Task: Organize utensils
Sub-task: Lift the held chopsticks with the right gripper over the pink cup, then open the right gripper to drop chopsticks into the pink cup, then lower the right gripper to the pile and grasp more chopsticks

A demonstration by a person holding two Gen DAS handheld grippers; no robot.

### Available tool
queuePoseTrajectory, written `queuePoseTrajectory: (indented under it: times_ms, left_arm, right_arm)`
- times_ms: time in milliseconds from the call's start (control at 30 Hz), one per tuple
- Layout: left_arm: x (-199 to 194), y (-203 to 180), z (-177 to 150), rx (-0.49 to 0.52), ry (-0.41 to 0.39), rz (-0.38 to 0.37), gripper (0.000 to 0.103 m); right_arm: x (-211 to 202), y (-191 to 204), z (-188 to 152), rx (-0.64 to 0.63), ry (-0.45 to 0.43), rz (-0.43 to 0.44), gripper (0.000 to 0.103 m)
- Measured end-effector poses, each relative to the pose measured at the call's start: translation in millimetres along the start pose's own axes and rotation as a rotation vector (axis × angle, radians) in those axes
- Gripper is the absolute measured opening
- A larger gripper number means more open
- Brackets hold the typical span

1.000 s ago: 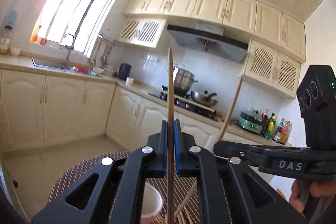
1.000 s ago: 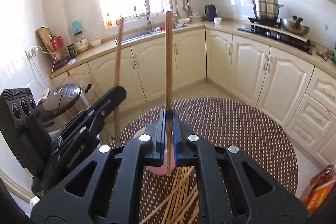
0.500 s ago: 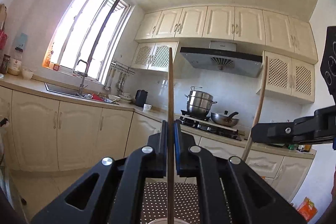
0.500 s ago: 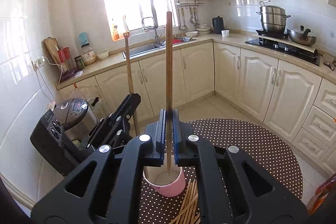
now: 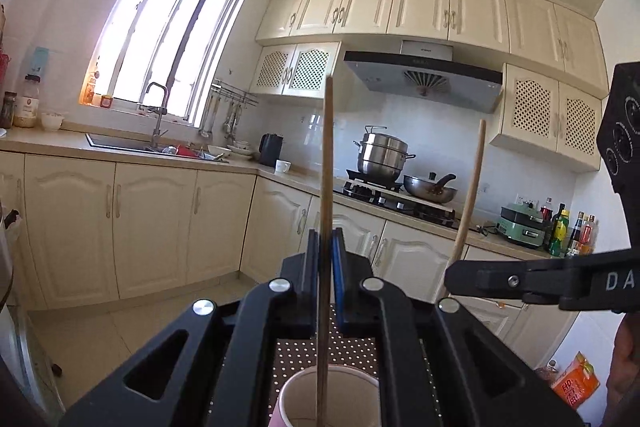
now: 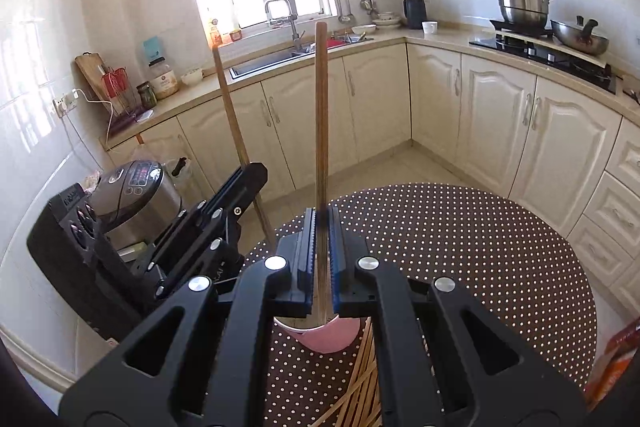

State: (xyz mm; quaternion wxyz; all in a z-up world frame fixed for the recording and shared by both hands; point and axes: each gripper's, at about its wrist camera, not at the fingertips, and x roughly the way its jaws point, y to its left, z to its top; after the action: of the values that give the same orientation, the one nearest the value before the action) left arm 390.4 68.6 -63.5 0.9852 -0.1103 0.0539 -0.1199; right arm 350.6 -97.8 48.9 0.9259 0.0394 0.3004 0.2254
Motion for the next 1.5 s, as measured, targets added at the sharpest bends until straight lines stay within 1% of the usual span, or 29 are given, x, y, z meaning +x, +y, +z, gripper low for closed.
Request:
queuePoseTrajectory:
  times_ms: [33, 67, 233, 300, 533, 600, 633, 700, 767, 967, 1033, 1167, 1267, 1300, 1333, 1467, 1500]
  left_arm:
    - [-1, -1, 0, 0.005, 0.004, 0.004, 0.017]
    - [-2, -2, 1, 0.009, 0.014, 0.010, 0.028]
    - [-11, -6, 8, 0.021, 0.039, 0.004, 0.031]
    - [-16, -6, 9, 0.023, 0.044, 0.005, 0.037]
    - [-34, -9, 18, 0.016, 0.057, 0.008, 0.048]
    - [-38, -11, 20, 0.019, 0.068, 0.010, 0.052]
    - [-41, -13, 21, 0.025, 0.073, 0.010, 0.052]
    - [-44, -15, 22, 0.038, 0.080, 0.021, 0.053]
    - [-49, -17, 24, 0.042, 0.087, 0.028, 0.053]
    - [-67, -22, 27, 0.057, 0.101, 0.039, 0.055]
    - [-73, -25, 28, 0.057, 0.122, 0.032, 0.056]
    - [-76, -31, 23, 0.061, 0.188, 0.007, 0.056]
    - [-73, -40, 14, 0.077, 0.274, -0.012, 0.056]
    - [-71, -44, 8, 0.092, 0.308, -0.016, 0.056]
    - [-70, -47, 4, 0.105, 0.326, -0.015, 0.056]
    - [-59, -64, -18, 0.154, 0.429, -0.028, 0.056]
    - [-55, -69, -26, 0.168, 0.468, -0.032, 0.056]
  right_arm:
    - [2, 0, -2, 0.003, 0.008, 0.000, 0.007]
    - [4, -1, -3, 0.008, 0.013, 0.001, 0.007]
    - [8, -3, -8, 0.043, 0.021, -0.001, 0.007]
    - [7, -2, -9, 0.046, 0.023, -0.007, 0.007]
    - [-2, 5, -13, 0.045, 0.020, -0.026, 0.008]
    - [-6, 6, -12, 0.051, 0.016, -0.030, 0.009]
    - [-8, 6, -12, 0.056, 0.014, -0.031, 0.011]
    - [-13, 5, -12, 0.062, 0.006, -0.038, 0.022]
    - [-18, 5, -13, 0.065, -0.005, -0.052, 0.027]
    - [-36, 4, -17, 0.071, -0.020, -0.060, 0.027]
    - [-44, 4, -20, 0.064, -0.027, -0.074, 0.027]
    - [-55, -3, -29, 0.066, -0.017, -0.095, 0.027]
    - [-59, -12, -42, 0.076, 0.012, -0.113, 0.027]
    - [-59, -16, -47, 0.079, 0.025, -0.122, 0.027]
    - [-58, -18, -51, 0.080, 0.038, -0.129, 0.027]
    - [-53, -35, -72, 0.091, 0.119, -0.166, 0.027]
    - [-51, -39, -77, 0.096, 0.136, -0.172, 0.027]
